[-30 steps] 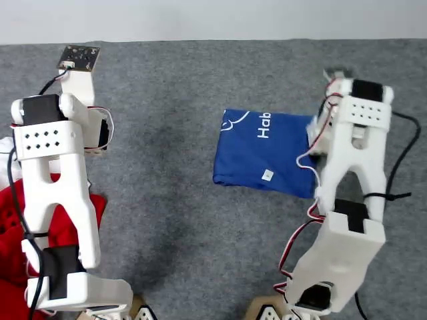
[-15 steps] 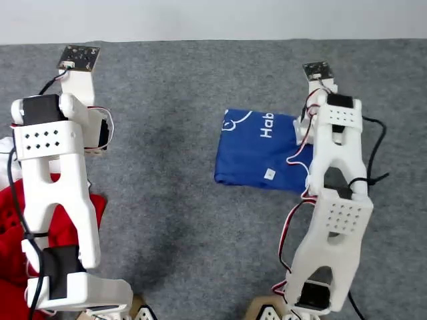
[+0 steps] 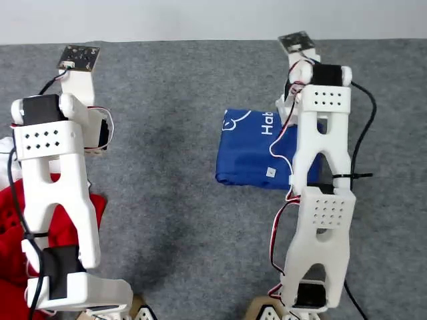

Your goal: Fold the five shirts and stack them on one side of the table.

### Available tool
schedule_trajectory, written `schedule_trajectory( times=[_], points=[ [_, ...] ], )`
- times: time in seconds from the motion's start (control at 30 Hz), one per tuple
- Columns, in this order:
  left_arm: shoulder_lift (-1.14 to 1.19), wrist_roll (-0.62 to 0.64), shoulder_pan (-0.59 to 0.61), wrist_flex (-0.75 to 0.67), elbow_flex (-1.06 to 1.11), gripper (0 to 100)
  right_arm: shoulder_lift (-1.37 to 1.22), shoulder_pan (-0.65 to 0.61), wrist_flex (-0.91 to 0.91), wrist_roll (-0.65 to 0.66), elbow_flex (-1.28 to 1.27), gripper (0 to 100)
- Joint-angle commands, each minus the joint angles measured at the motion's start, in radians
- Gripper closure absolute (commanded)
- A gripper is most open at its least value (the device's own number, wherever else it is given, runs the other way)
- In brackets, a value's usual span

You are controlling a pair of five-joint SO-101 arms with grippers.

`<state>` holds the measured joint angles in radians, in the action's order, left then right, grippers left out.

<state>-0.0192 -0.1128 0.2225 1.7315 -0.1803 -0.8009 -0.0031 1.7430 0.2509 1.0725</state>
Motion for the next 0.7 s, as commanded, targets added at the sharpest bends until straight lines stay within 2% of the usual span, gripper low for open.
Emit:
schedule_trajectory(
  times=[0.0,0.2,0.37,0.6,0.67],
  points=[
    [-0.046,0.005,0.002,0.023,-0.002,99,0.068,0.013,0.054,-0.135,-0.006,73.9],
    [-0.046,0.005,0.002,0.023,-0.002,99,0.045,0.031,0.048,-0.302,-0.157,66.2],
    [-0.046,0.006,0.002,0.023,-0.002,99,-0.059,0.025,0.019,-0.394,-0.166,57.8],
    [-0.044,0.006,0.002,0.023,-0.001,99,-0.191,0.005,-0.067,-0.4,-0.166,57.3],
    [-0.044,0.006,0.002,0.023,-0.001,99,-0.203,-0.018,-0.058,-0.4,-0.166,61.7]
  ],
)
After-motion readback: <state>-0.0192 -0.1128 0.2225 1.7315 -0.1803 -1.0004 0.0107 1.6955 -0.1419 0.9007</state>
